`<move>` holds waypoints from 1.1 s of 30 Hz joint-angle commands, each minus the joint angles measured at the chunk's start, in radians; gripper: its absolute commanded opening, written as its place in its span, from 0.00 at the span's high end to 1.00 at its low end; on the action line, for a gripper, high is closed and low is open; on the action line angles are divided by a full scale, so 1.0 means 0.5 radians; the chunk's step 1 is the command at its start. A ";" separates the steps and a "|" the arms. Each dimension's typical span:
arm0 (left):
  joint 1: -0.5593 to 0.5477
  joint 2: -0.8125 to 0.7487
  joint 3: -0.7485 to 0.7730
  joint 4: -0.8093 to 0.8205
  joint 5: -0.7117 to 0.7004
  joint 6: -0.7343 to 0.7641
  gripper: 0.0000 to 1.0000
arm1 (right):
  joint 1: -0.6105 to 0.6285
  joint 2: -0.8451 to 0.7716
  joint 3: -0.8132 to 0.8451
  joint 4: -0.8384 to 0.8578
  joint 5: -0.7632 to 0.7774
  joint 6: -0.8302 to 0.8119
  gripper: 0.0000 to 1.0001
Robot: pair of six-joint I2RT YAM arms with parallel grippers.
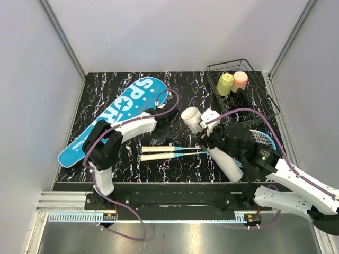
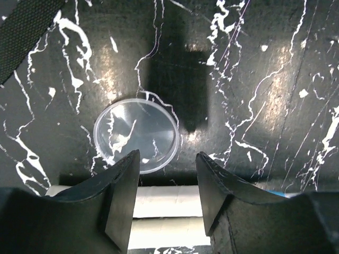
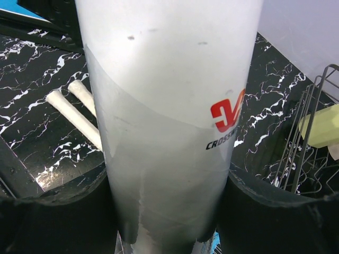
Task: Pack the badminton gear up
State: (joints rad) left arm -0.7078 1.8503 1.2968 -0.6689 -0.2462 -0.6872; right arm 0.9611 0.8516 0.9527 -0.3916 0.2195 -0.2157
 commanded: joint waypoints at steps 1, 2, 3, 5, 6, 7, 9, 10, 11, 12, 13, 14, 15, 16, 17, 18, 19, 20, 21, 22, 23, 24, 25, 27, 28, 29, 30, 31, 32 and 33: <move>-0.017 0.067 0.124 0.117 -0.023 -0.061 0.50 | 0.011 -0.062 -0.003 0.081 0.030 0.014 0.72; -0.014 0.085 0.134 0.117 -0.017 -0.061 0.50 | 0.011 -0.062 -0.009 0.078 0.024 0.017 0.72; -0.017 0.113 0.134 0.126 -0.008 -0.064 0.50 | 0.011 -0.062 -0.009 0.078 0.021 0.017 0.72; -0.014 0.140 0.134 0.132 -0.008 -0.067 0.52 | 0.011 -0.062 -0.006 0.071 0.018 0.017 0.73; -0.017 0.159 0.128 0.138 -0.011 -0.067 0.54 | 0.011 -0.059 -0.003 0.074 0.015 0.017 0.72; -0.014 0.165 0.122 0.144 -0.008 -0.071 0.55 | 0.014 -0.059 -0.003 0.074 0.015 0.017 0.72; -0.014 0.183 0.106 0.163 0.005 -0.077 0.57 | 0.011 -0.062 -0.003 0.074 0.012 0.017 0.73; -0.017 0.189 0.097 0.166 0.008 -0.077 0.58 | 0.011 -0.062 -0.006 0.071 0.009 0.017 0.72; -0.017 0.193 0.082 0.184 0.011 -0.077 0.60 | 0.011 -0.059 -0.006 0.074 0.012 0.017 0.73; -0.017 0.199 0.072 0.187 0.008 -0.077 0.63 | 0.008 -0.059 -0.003 0.071 0.009 0.017 0.73; -0.014 0.202 0.063 0.196 0.008 -0.074 0.67 | 0.011 -0.056 -0.006 0.074 0.006 0.017 0.73; -0.014 0.202 0.045 0.215 0.008 -0.071 0.70 | 0.014 -0.050 -0.006 0.074 0.003 0.017 0.73; -0.017 0.187 0.036 0.224 0.008 -0.068 0.81 | 0.011 -0.047 -0.009 0.074 0.000 0.020 0.73; -0.014 0.171 0.020 0.236 0.005 -0.058 0.87 | 0.011 -0.044 -0.009 0.074 0.003 0.020 0.73; -0.014 0.129 0.005 0.246 -0.017 -0.052 0.92 | 0.011 -0.031 -0.009 0.074 0.003 0.020 0.73; -0.008 0.098 -0.004 0.249 -0.020 -0.043 1.00 | 0.011 -0.025 -0.009 0.071 0.003 0.020 0.73; -0.002 0.052 -0.016 0.258 -0.014 -0.010 1.00 | 0.014 -0.010 -0.003 0.065 0.009 0.020 0.73; 0.007 -0.073 -0.053 0.300 0.038 0.018 1.00 | 0.011 -0.007 0.000 0.059 0.012 0.017 0.73; 0.032 -0.156 -0.075 0.325 0.084 0.055 1.00 | 0.014 -0.001 0.000 0.044 0.015 0.011 0.73; 0.047 -0.242 -0.096 0.362 0.139 0.146 1.00 | 0.008 0.015 0.006 0.041 0.015 -0.001 0.73; 0.063 -0.428 -0.136 0.423 0.243 0.193 1.00 | 0.007 0.024 0.006 0.038 0.015 -0.010 0.73; 0.093 -0.527 -0.148 0.451 0.302 0.245 1.00 | 0.011 0.033 0.009 0.032 0.015 -0.016 0.72; 0.109 -0.620 -0.161 0.475 0.363 0.358 1.00 | 0.011 0.051 0.015 0.025 -0.003 -0.035 0.73; 0.173 -0.865 -0.161 0.509 0.599 0.524 1.00 | 0.011 0.079 0.024 0.019 -0.028 -0.044 0.73; 0.194 -0.936 -0.161 0.525 0.700 0.576 1.00 | 0.011 0.107 0.039 0.013 -0.070 -0.056 0.73; 0.243 -1.061 -0.155 0.540 0.902 0.622 1.00 | 0.011 0.125 0.046 0.010 -0.104 -0.065 0.73; 0.265 -1.120 -0.149 0.531 0.995 0.693 1.00 | 0.011 0.140 0.052 -0.002 -0.132 -0.072 0.73; 0.280 -1.169 -0.145 0.525 1.096 0.730 1.00 | 0.011 0.171 0.070 -0.005 -0.199 -0.087 0.73; 0.296 -1.261 -0.127 0.507 1.279 0.773 1.00 | 0.011 0.186 0.079 -0.011 -0.236 -0.096 0.73; 0.299 -1.292 -0.115 0.485 1.366 0.852 1.00 | 0.011 0.202 0.107 -0.033 -0.273 -0.105 0.73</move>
State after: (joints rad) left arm -0.5739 1.2865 1.2114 -0.4477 0.1242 -0.4282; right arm 0.9611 0.9287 0.9421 -0.4156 0.1753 -0.2317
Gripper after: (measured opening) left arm 0.017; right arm 0.649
